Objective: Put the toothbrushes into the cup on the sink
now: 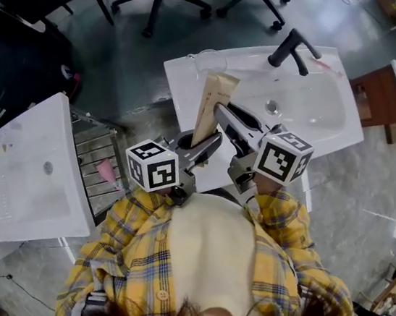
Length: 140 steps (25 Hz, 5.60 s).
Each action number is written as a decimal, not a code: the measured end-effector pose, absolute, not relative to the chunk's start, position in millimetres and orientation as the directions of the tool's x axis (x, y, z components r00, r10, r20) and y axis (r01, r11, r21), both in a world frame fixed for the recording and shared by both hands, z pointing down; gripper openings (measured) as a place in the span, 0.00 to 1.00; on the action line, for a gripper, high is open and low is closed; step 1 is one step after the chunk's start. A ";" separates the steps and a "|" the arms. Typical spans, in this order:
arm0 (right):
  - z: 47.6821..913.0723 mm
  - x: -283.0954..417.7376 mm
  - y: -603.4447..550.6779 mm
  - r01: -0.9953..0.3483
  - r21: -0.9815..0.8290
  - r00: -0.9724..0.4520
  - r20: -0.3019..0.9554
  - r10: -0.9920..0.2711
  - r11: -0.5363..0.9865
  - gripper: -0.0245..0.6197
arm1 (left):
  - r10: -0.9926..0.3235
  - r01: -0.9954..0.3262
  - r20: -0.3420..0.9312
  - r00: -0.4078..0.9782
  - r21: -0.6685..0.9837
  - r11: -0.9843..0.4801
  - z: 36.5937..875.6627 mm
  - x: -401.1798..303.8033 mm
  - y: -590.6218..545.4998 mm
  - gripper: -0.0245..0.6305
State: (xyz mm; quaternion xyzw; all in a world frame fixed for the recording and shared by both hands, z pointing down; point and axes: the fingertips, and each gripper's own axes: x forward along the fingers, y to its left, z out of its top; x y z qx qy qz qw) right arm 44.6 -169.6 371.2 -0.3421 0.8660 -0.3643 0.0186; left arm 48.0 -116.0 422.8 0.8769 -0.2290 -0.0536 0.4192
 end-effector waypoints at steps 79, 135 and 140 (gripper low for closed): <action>355.7 54.4 -305.4 -0.850 -0.105 -0.524 0.073 -0.849 0.516 0.13 | -0.685 -0.499 0.107 0.720 0.766 -0.405 419.7 -31.7 -115.6 0.08; 347.4 24.7 -169.6 -0.470 -0.643 -0.825 0.077 -0.560 0.604 0.23 | -0.453 -0.236 -0.093 0.887 0.752 -0.616 384.7 12.7 -116.4 0.08; 339.5 28.1 -163.0 -0.392 -0.667 -0.861 0.025 -0.508 0.633 0.17 | -0.408 -0.181 -0.121 0.905 0.759 -0.626 381.0 20.6 -109.9 0.08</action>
